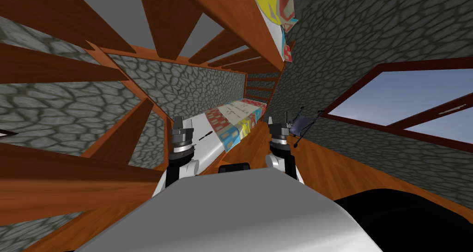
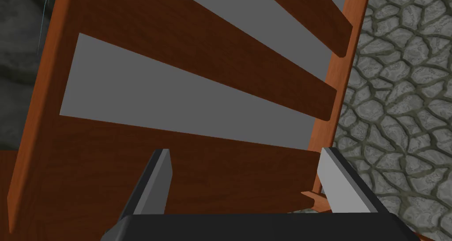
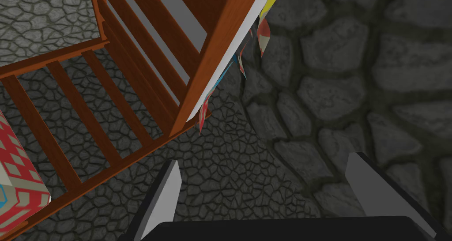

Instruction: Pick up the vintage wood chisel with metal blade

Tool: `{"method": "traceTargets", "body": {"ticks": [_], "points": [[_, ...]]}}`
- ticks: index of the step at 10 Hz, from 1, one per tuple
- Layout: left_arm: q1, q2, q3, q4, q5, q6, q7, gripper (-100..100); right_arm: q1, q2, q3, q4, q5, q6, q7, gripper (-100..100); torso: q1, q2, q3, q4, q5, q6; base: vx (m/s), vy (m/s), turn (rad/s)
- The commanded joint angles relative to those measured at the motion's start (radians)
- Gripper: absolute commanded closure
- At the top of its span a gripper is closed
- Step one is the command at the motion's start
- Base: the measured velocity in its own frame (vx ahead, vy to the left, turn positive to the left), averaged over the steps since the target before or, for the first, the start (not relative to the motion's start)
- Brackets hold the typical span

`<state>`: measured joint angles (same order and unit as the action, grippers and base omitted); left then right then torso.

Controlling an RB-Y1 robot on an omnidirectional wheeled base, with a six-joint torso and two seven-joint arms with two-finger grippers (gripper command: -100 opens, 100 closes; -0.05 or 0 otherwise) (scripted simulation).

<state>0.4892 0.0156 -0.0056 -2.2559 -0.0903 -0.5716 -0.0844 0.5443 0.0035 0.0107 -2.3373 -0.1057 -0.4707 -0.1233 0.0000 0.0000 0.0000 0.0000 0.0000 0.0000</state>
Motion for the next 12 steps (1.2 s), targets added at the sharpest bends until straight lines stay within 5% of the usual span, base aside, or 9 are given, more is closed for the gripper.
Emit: {"method": "traceTargets", "body": {"ticks": [1, 8, 12], "points": [[-0.001, 0.028, 0.001, 0.006, 0.009, 0.014, 0.005, -100, 0.0, 0.0, 0.0, 0.0, 0.0, 0.0, 0.0, 0, 0.0, 0.0, 0.0, 0.0, 0.0, 0.0, 0.012, -0.006, 0.009], [-0.011, 0.159, 0.008, 0.064, 0.103, 0.151, 0.052, -100, 0.0, 0.0, 0.0, 0.0, 0.0, 0.0, 0.0, 0, -0.003, -0.005, -0.003, -0.001, -0.001, 0.0, 0.054, -0.033, 0.019], [-0.019, 0.248, 0.015, 0.117, 0.202, 0.278, 0.103, -100, 0.0, 0.0, 0.0, 0.0, 0.0, 0.0, 0.0, 0, -0.003, -0.006, -0.004, -0.001, -0.001, 0.0, 0.081, -0.04, 0.029]]}}
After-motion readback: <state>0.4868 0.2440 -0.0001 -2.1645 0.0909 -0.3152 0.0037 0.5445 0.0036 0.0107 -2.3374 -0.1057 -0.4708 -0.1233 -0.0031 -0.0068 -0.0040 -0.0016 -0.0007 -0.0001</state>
